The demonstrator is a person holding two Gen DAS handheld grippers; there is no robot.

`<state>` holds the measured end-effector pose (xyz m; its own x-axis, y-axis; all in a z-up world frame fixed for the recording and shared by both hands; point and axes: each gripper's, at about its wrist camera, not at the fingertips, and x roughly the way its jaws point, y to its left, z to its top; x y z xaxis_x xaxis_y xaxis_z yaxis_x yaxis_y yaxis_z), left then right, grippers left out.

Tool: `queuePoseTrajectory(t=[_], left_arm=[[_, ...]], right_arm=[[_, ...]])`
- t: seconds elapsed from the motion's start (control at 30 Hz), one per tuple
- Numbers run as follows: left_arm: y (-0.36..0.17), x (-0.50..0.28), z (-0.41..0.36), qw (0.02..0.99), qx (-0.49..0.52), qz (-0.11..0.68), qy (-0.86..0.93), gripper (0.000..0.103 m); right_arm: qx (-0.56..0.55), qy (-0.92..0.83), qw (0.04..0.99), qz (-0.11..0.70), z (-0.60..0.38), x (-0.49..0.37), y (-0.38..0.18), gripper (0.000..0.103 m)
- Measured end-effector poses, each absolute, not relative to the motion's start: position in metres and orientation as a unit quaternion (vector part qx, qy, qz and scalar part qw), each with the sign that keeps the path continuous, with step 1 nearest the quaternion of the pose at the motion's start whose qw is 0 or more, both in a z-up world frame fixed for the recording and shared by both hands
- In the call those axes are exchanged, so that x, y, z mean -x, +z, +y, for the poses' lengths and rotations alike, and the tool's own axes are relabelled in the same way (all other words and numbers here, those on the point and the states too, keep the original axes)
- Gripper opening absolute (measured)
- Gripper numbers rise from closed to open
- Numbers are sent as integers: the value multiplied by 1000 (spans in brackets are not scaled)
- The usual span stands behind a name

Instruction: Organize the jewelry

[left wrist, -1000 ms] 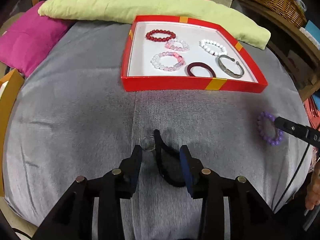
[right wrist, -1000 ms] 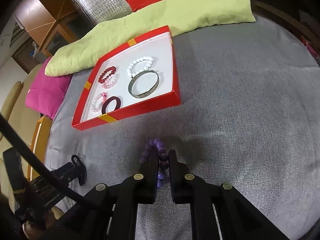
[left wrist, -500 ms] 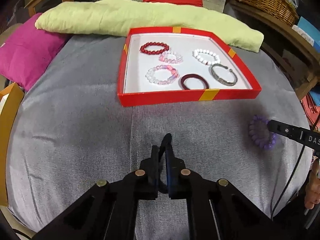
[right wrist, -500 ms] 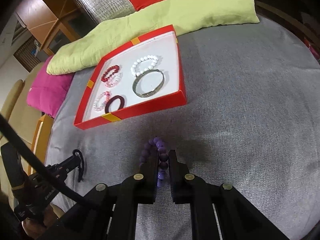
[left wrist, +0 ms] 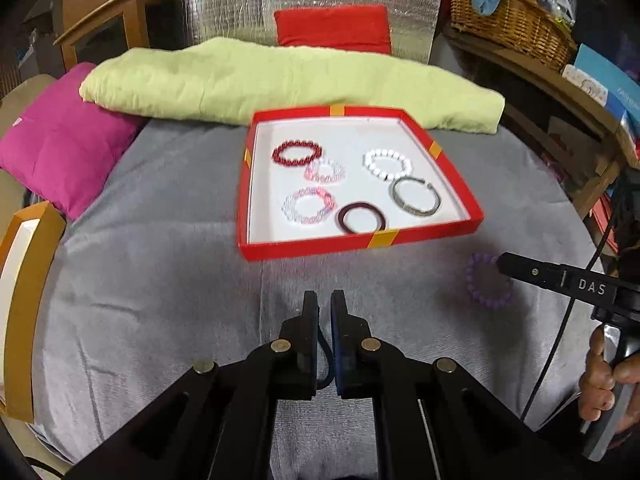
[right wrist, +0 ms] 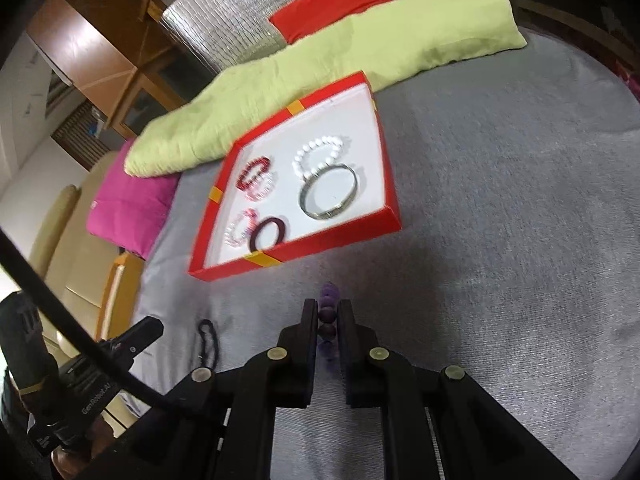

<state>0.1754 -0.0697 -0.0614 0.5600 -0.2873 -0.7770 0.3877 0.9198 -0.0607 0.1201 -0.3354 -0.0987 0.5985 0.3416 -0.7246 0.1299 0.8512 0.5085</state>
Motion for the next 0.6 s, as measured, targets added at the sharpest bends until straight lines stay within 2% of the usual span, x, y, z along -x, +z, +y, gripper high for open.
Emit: queuePoseTrajectory(t=[0.37,0.5,0.57,0.6], left_arm=[[-39,-165,-69,896,-73,395,-189,7],[-57,-172,-58,882,-71,427,-189,7],[-72,-177,-53,872,-71,451,-176,28],[-83,-181,-51,861,-64,473,-175,48]], right_arm=[[-274,103,877,381,-331,-110,-73,11],[-272,103,879,377,-331,-109,-71,11],[-271,97,877,385,-331,-111,-73,11],[-272,95,876,388,-332,-111,-74,11]])
